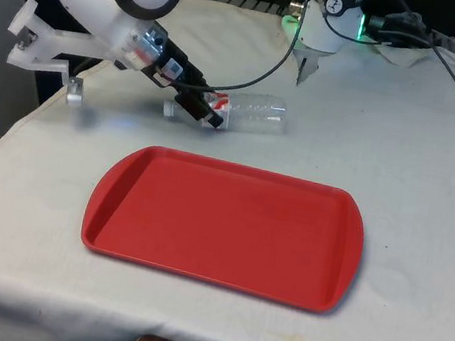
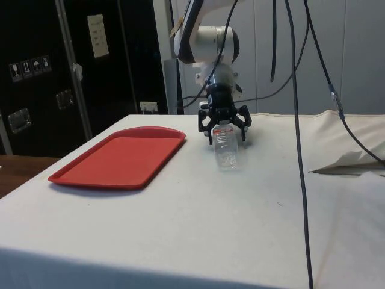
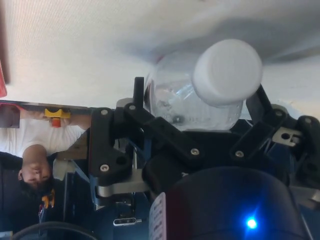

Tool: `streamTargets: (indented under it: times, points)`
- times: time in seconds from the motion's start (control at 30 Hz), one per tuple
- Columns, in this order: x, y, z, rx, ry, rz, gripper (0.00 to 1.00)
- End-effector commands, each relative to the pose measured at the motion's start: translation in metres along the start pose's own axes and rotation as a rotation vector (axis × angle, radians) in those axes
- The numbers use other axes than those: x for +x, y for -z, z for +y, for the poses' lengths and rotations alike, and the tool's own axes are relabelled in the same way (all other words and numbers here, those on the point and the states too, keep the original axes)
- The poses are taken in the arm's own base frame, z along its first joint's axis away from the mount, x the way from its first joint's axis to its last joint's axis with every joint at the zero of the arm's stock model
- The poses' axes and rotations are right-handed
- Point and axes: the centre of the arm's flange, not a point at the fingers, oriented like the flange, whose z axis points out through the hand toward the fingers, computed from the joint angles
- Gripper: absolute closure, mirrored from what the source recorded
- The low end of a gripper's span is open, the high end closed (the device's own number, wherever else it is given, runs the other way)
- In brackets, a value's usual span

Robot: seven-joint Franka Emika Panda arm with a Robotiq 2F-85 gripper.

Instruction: Place the bottle upright on the tray.

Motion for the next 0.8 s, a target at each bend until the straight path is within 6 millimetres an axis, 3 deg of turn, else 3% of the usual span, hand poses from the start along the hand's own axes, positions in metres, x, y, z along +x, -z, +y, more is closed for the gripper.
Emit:
streamTargets:
  times: [0.0, 0.3, 0.63, 0.77]
  points:
    - [0.0006, -0.0002, -0.0001, 0.001, 0.0, -0.003, 0.0]
    - [0.0001, 0.0001, -0.0003, -0.001, 0.0, 0.001, 0.01]
    - [-0.0001, 0.0005, 0.0003, -0.001, -0.002, -0.001, 0.71]
    - [-0.0009, 0.0018, 0.0005, 0.0, -0.001, -0.006, 0.87]
